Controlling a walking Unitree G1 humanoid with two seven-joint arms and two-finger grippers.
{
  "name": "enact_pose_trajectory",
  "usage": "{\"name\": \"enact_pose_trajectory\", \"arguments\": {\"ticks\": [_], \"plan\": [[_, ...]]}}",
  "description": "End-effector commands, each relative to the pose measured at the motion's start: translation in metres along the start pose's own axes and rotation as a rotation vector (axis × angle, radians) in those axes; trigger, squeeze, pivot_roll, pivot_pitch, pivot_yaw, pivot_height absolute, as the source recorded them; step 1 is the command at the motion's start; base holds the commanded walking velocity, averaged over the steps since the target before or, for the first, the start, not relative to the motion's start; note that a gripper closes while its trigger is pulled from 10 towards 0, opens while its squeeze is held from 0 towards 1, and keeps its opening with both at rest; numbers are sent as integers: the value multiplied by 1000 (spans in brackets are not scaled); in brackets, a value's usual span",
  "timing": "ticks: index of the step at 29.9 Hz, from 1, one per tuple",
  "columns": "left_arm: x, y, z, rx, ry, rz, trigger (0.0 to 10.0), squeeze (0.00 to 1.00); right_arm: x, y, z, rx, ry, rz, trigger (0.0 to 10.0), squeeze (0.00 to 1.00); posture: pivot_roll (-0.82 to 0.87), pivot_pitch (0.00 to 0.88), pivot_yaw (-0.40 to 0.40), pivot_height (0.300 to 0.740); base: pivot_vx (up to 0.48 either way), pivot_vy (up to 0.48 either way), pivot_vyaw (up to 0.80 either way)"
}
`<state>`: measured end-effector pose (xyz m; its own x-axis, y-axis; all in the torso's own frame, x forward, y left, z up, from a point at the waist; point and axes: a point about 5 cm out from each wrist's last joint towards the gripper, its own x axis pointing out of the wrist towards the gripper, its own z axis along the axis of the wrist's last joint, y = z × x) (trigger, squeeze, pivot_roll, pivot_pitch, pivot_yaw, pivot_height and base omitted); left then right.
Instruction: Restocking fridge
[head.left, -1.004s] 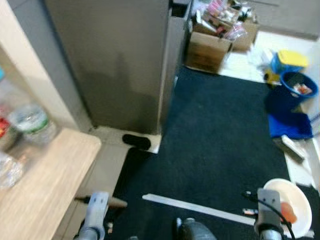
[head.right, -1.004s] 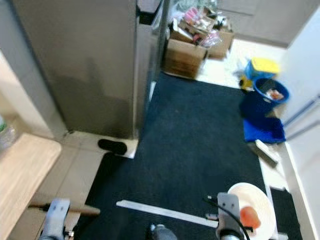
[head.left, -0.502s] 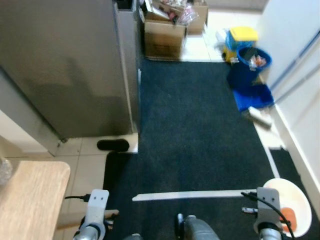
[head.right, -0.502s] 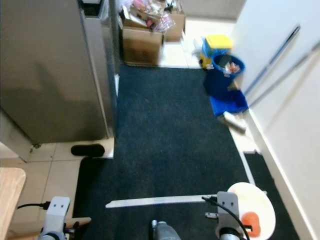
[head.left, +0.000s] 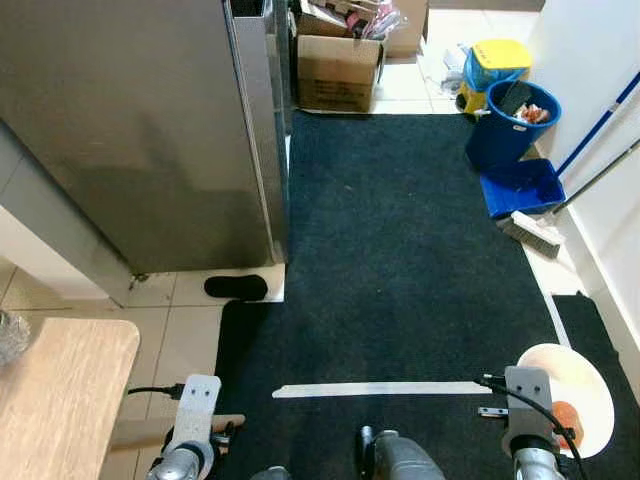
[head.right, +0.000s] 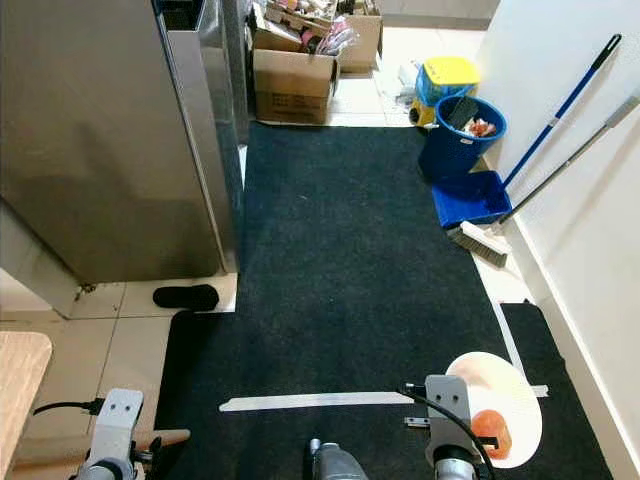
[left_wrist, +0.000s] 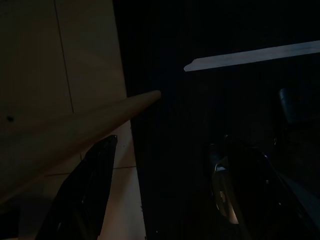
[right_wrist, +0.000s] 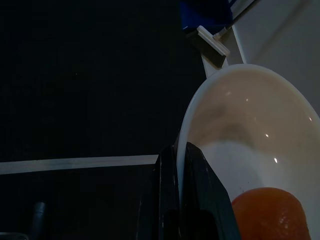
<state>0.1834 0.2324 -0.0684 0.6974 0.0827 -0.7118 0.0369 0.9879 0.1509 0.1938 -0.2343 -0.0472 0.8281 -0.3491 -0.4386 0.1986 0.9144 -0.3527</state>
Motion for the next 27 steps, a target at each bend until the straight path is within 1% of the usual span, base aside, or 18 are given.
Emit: {"name": "enact_pose_trajectory", "arguments": {"ticks": [1, 3, 5, 6, 7, 8, 12, 14, 15, 17, 18, 19, 20, 21, 23, 24, 25, 27], "plan": [[-3, -3, -9, 26, 24, -16, 10000, 0, -2, -4, -4, -1, 3, -14, 10000, 0, -104, 187, -38, 723, 0, 0, 0], [-2, -6, -5, 41, 5, -29, 10000, 0, -2, -4, -4, -5, 0, -13, 10000, 0, -103, 187, -38, 723, 0, 0, 0], [3, -16, 14, 109, -90, -86, 10000, 0, -1, -2, 1, -17, -22, 0, 10000, 0, -102, 186, -39, 723, 0, 0, 0], [3, -16, 14, 109, -90, -86, 10000, 0, -1, -2, 1, -17, -22, 0, 10000, 0, -102, 186, -39, 723, 0, 0, 0], [5, -24, 26, 131, -142, -116, 10000, 0, 0, 1, 4, -24, -38, 11, 10000, 0, -101, 185, -39, 723, 0, 0, 0], [5, -24, 26, 131, -142, -116, 10000, 0, 0, 1, 4, -24, -38, 11, 10000, 0, -101, 185, -39, 723, 0, 0, 0], [7, -31, 39, 144, -194, -147, 10000, 0, 1, 3, 8, -25, -52, 20, 10000, 0, -99, 184, -38, 723, 0, 0, 0], [8, -44, 62, 143, -291, -191, 10000, 0, 4, 7, 15, -12, -72, 27, 10000, 0, -100, 182, -36, 723, 0, 0, 0], [8, -44, 62, 143, -291, -191, 10000, 0, 4, 7, 15, -12, -72, 27, 10000, 0, -100, 182, -36, 723, 0, 0, 0], [6, -60, 81, 171, -381, -261, 10000, 0, 5, 11, 20, -5, -89, 36, 10000, 0, -100, 180, -38, 723, 0, 0, 0], [6, -60, 81, 171, -381, -261, 10000, 0, 5, 11, 20, -5, -89, 36, 10000, 0, -100, 180, -38, 723, 0, 0, 0], [4, -69, 88, 204, -420, -308, 10000, 0, 5, 12, 21, -6, -93, 39, 10000, 0, -100, 179, -38, 723, 0, 0, 0], [0, -81, 96, 228, -463, -386, 10000, 0, 5, 12, 21, -8, -95, 41, 10000, 0, -103, 179, -39, 723, 0, 0, 0], [0, -81, 96, 228, -463, -386, 10000, 0, 5, 12, 21, -8, -95, 41, 10000, 0, -103, 179, -39, 723, 0, 0, 0], [-17, -105, 123, 253, -599, -550, 10000, 0, 5, 11, 20, -13, -96, 41, 10000, 0, -104, 178, -41, 723, 0, 0, 0], [-17, -105, 123, 253, -599, -550, 10000, 0, 5, 11, 20, -13, -96, 41, 10000, 0, -104, 178, -41, 723, 0, 0, 0], [-24, -112, 132, 251, -642, -602, 10000, 0, 5, 10, 20, -14, -96, 40, 10000, 0, -104, 178, -41, 723, 0, 0, 0], [-24, -112, 132, 251, -642, -602, 10000, 0, 5, 10, 20, -14, -96, 40, 10000, 0, -104, 178, -41, 723, 0, 0, 0]]}}
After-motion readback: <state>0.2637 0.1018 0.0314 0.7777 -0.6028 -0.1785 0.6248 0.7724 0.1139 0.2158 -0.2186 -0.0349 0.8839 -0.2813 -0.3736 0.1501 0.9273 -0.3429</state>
